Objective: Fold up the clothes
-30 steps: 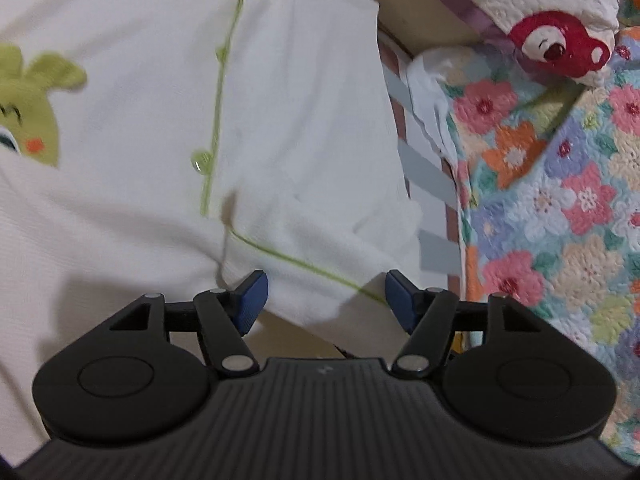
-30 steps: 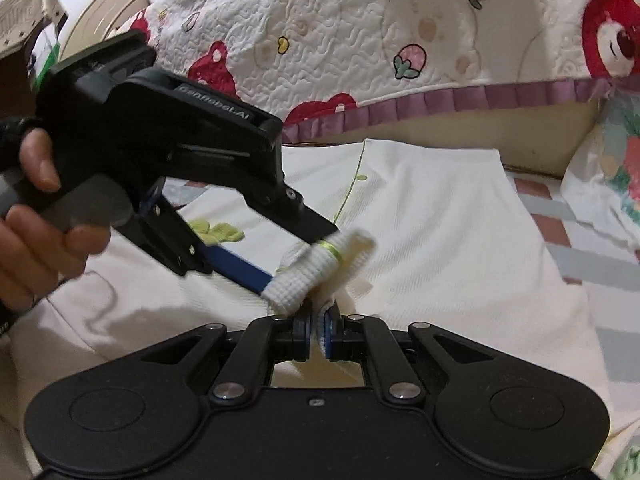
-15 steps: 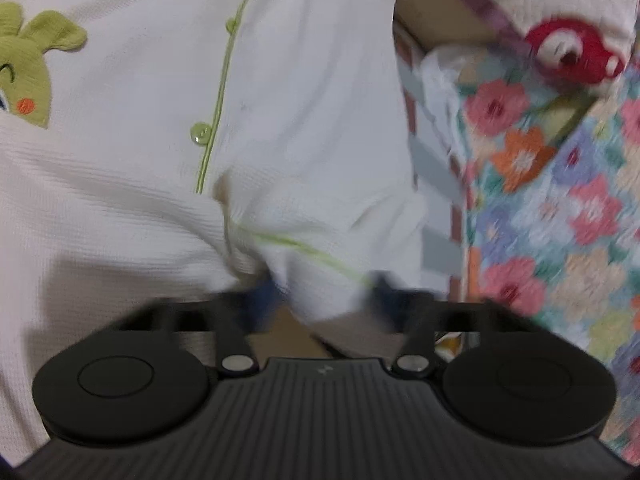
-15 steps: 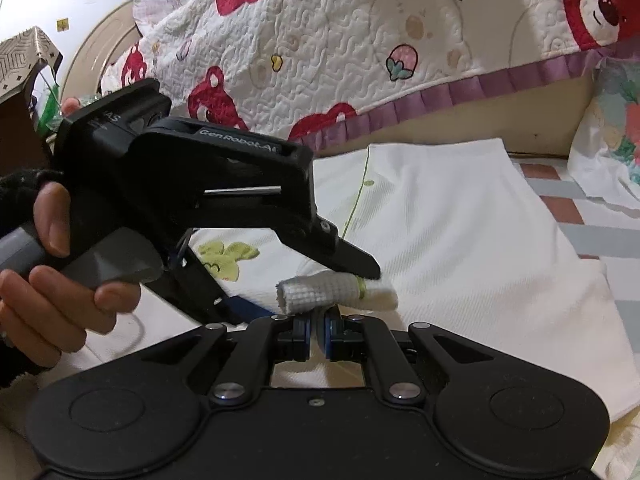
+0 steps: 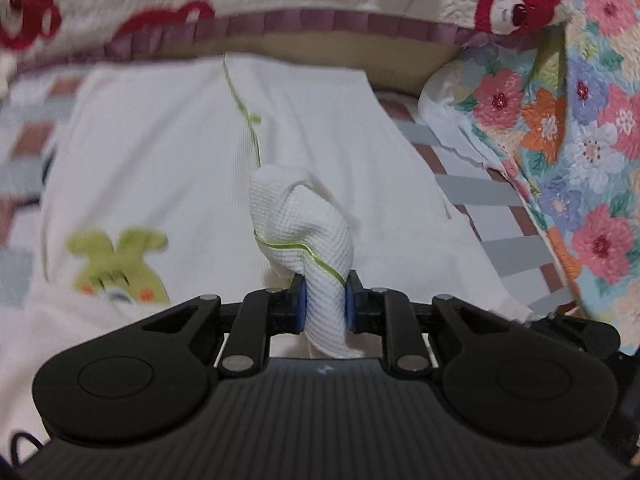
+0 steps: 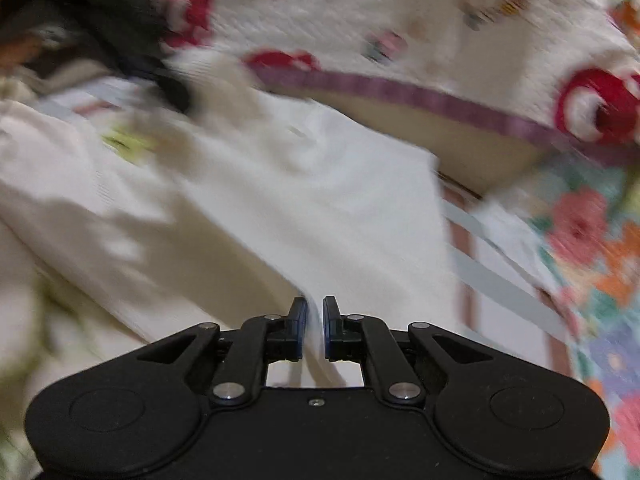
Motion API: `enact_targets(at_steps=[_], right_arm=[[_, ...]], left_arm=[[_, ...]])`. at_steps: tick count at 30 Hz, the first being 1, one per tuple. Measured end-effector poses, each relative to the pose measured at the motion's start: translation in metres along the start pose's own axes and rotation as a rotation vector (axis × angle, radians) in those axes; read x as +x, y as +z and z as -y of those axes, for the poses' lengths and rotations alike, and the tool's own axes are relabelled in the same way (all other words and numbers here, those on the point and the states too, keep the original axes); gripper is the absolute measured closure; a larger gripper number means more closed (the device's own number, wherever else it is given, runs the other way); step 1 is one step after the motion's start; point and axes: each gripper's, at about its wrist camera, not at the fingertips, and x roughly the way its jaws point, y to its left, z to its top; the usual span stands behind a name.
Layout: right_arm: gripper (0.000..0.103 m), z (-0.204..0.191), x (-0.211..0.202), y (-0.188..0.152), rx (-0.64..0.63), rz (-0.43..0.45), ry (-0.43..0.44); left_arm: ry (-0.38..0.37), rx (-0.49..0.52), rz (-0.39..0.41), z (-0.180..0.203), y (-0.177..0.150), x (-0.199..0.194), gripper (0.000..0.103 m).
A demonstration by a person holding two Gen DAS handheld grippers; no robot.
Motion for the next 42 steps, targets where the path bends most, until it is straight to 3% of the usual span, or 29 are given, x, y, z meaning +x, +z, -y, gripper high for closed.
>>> enact_targets(at_steps=[5, 8, 13, 16, 19, 22, 25, 30, 32, 34, 37, 42], right_arm=[[0.087, 0.045, 0.007, -0.033, 0.087, -0.137, -0.067], [0.066, 0.059, 0.012, -0.055, 0.142, -0.219, -0.036], [0.064, 0.084, 0.001, -0.071, 0.326, -0.153, 0.003], [0.064, 0.098, 0.002, -0.073, 0.400, -0.145, -0.028], [0.065, 0.098, 0.004, -0.075, 0.340, -0.158, -0.040], [0.064, 0.093, 0.003, -0.076, 0.260, -0.171, -0.099], [0.052, 0.098, 0.002, -0.081, 0.266, -0.169, -0.138], [0.057, 0.127, 0.000, -0.098, 0.477, -0.140, -0.056], [0.080, 0.141, -0.005, -0.102, 0.586, -0.093, -0.002], [0.089, 0.159, -0.014, -0.109, 0.729, -0.012, 0.057], [0.090, 0.171, -0.017, -0.116, 0.810, 0.017, 0.068], [0.090, 0.163, -0.008, -0.119, 0.765, -0.016, 0.035]], left_arm=[[-0.047, -0.091, -0.033, -0.012, -0.004, 0.009, 0.085], [-0.073, -0.166, -0.048, -0.011, -0.005, 0.009, 0.085], [-0.065, -0.178, -0.015, -0.016, -0.004, 0.001, 0.085], [-0.091, -0.195, -0.024, -0.018, -0.005, -0.002, 0.086], [-0.113, -0.165, 0.003, -0.012, -0.005, -0.012, 0.086], [-0.043, -0.103, 0.017, -0.007, -0.004, -0.017, 0.086], [0.091, 0.003, 0.020, -0.005, -0.004, -0.020, 0.086], [0.105, 0.011, -0.043, -0.023, -0.009, -0.025, 0.086], [0.150, 0.038, -0.042, -0.028, -0.012, -0.028, 0.086], [0.197, 0.073, -0.038, -0.032, -0.015, -0.031, 0.086], [0.243, 0.113, -0.061, -0.037, -0.022, -0.033, 0.086], [0.375, 0.164, -0.100, -0.048, -0.028, -0.040, 0.087]])
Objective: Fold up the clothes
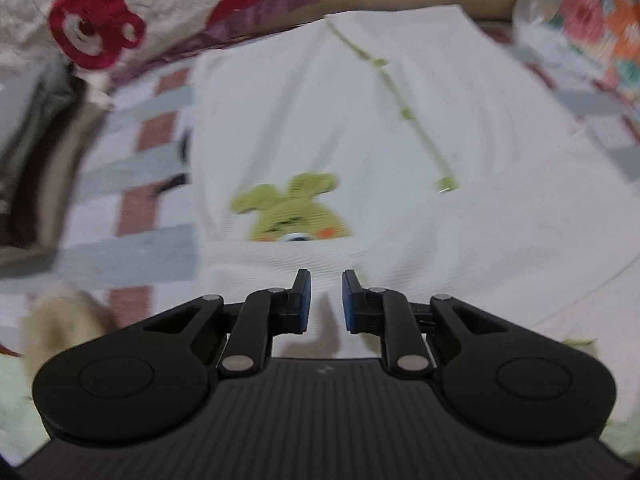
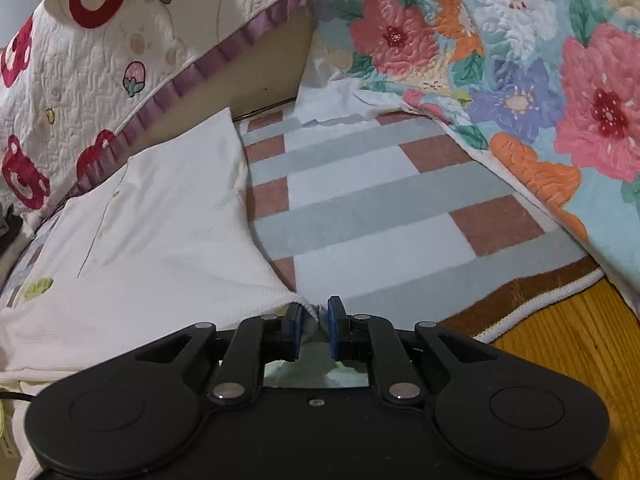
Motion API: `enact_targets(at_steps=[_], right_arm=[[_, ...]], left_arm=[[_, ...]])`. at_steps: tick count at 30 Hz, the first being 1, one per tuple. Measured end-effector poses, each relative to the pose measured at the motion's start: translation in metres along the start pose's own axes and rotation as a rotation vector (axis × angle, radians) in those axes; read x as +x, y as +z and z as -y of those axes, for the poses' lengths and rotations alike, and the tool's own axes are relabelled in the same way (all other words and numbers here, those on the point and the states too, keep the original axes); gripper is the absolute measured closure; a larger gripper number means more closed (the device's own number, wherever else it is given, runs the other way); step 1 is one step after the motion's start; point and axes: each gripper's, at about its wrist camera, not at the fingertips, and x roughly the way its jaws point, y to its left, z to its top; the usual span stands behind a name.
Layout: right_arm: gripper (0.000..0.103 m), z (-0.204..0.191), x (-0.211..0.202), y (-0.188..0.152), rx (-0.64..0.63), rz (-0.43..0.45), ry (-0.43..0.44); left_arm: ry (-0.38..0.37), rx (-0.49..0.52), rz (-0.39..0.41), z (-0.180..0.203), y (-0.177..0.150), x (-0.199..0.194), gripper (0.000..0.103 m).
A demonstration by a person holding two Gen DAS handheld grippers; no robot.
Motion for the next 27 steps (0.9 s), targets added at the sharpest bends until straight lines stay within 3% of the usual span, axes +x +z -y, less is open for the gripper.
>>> enact_targets(at_steps=[2, 8, 10, 13, 16, 20, 21, 25, 27], right_arm=[[0.089, 0.002, 0.000, -0.001, 0.016, 0.003, 0.001], [0.089, 0.002, -0.010, 0.007, 0.034, 0.023, 0.035], [0.089, 0.000, -0.010, 0.009, 0.017, 0.026, 0.043], [0.084, 0.004, -0.002, 0.009, -0.012, -0.024, 0.035], [0.076, 0.006, -0.012, 0.016, -0.123, 0.025, 0.070], [0.076, 0.003, -0.015, 0.025, -0.212, -0.013, 0.098], [0.076, 0.004, -0.015, 0.026, -0.203, -0.015, 0.101], [0.076, 0.008, -0.021, 0.031, -0.129, 0.012, 0.125], [0.076, 0.005, -0.029, 0.032, -0.120, 0.063, 0.124]], left_arm=[[0.045, 0.012, -0.002, -0.007, -0.002, -0.003, 0.087], [0.023, 0.004, 0.028, -0.025, -0.013, -0.030, 0.085], [0.006, -0.005, 0.028, -0.029, -0.020, -0.035, 0.078], [0.052, -0.111, 0.065, -0.045, -0.034, -0.048, 0.078], [0.055, -0.189, 0.091, -0.070, -0.044, -0.068, 0.077], [0.072, -0.195, 0.068, -0.086, -0.056, -0.083, 0.069], [0.068, -0.217, 0.065, -0.090, -0.059, -0.085, 0.069], [-0.077, -0.477, 0.085, -0.120, -0.076, -0.090, 0.069], [-0.098, -0.512, 0.082, -0.126, -0.081, -0.088, 0.069]])
